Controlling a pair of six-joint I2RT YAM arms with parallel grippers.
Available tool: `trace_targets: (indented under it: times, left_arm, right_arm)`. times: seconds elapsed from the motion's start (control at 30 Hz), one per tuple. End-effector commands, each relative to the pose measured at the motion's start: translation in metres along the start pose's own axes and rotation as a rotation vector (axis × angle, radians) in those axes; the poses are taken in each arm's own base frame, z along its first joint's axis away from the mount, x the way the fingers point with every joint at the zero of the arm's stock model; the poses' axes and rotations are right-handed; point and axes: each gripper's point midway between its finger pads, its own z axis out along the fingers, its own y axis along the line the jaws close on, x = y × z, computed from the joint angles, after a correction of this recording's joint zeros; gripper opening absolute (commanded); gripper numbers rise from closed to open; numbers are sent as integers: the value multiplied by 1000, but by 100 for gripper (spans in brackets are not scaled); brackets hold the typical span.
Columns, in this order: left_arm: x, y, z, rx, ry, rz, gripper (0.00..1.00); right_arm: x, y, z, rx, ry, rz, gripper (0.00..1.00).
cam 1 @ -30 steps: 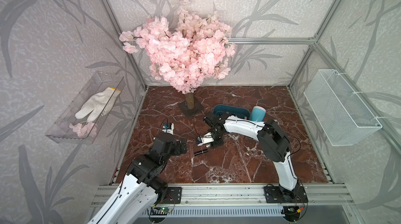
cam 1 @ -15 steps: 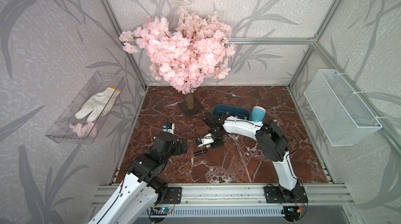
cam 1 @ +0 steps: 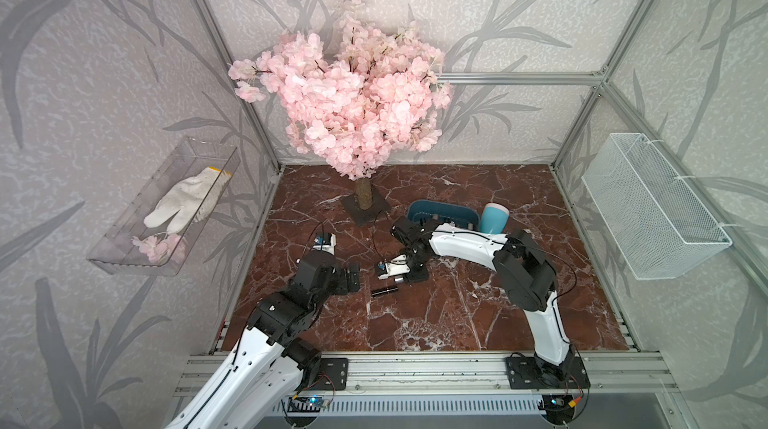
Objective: Put the lipstick into the storage box
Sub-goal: Pick up the lipstick at the center of the board, then place the lipstick in the storage box.
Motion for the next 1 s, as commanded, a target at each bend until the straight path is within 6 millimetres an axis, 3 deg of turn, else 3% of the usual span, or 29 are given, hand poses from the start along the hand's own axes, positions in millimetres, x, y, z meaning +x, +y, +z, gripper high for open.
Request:
trace_targets:
  times: [0.0,0.17,0.3,0.4,0.53,0.7,0.97]
  left_arm:
    - [-12,0,-3,-2,-41,-29,100]
    - [-19,-4,-3,7,-57,-68,100]
    - [-28,-8,-2,18,-65,-106,100]
    - [-32,-13,1,24,-52,-120,100]
    - [-39,-20,4,37,-32,-131,100]
    - [-43,-28,8,65,-28,-146,100]
    - [-43,-35,12,97,-24,-170,100]
  right_arm:
    - [-29,-5,-39,60,-141,95,17]
    - [-54,-25,-96,140,-393,328,17]
    - [-55,-47,-145,180,-623,549,17]
    - [-48,-59,-186,217,-795,695,16]
    - [-19,-80,-223,242,-970,926,16]
    - [17,-95,-238,292,-1019,1106,17]
    - [91,-115,-208,400,-841,1433,18]
